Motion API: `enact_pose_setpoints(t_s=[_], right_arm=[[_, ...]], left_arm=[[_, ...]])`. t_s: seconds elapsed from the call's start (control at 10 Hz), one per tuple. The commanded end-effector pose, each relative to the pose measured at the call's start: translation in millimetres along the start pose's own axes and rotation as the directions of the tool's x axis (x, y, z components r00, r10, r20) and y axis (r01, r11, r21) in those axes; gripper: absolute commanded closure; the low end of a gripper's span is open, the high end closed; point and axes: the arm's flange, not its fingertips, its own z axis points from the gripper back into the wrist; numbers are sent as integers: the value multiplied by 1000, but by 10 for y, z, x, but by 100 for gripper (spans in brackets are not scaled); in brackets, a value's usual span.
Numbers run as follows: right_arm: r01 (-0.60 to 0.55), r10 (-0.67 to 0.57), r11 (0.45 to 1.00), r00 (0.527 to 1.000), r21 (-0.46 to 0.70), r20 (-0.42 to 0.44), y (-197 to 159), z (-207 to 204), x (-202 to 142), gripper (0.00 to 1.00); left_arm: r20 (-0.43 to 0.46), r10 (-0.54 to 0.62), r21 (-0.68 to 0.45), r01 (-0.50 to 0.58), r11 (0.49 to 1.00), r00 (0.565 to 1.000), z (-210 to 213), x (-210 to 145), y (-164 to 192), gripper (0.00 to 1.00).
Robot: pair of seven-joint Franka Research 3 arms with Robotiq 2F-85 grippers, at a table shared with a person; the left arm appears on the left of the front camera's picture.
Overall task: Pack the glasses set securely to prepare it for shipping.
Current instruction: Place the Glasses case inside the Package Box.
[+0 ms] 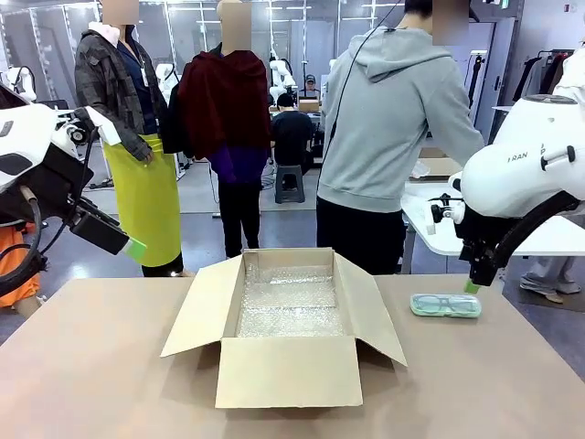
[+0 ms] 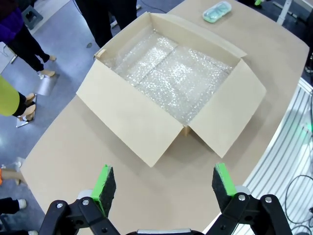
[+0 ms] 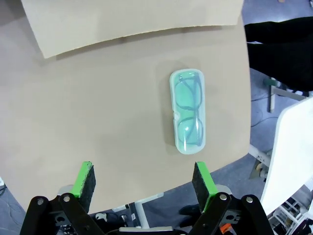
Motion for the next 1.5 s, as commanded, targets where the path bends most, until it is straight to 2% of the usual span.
enact_pose_setpoints(t_s=[0.0,0.3,0.6,0.7,1.4], right_arm=[[-115,118,988,993,99,-22,-367,-165,72,0],[-119,131,972,990,201,-46,-714,-495,55,0],[-125,136,963,990,240,-32,-1028,-833,3,0],[-98,115,968,991,232,-64,-1129,-981,1,0],[-92,110,948,993,303,-43,-1297,-1559,-15,0]], left_arm=[[6,0,4,0,1000,1000,3,7,5,0],[6,0,4,0,1000,1000,3,7,5,0],[6,0,4,0,1000,1000,3,7,5,0],[6,0,4,0,1000,1000,3,7,5,0],[6,0,4,0,1000,1000,3,7,5,0]])
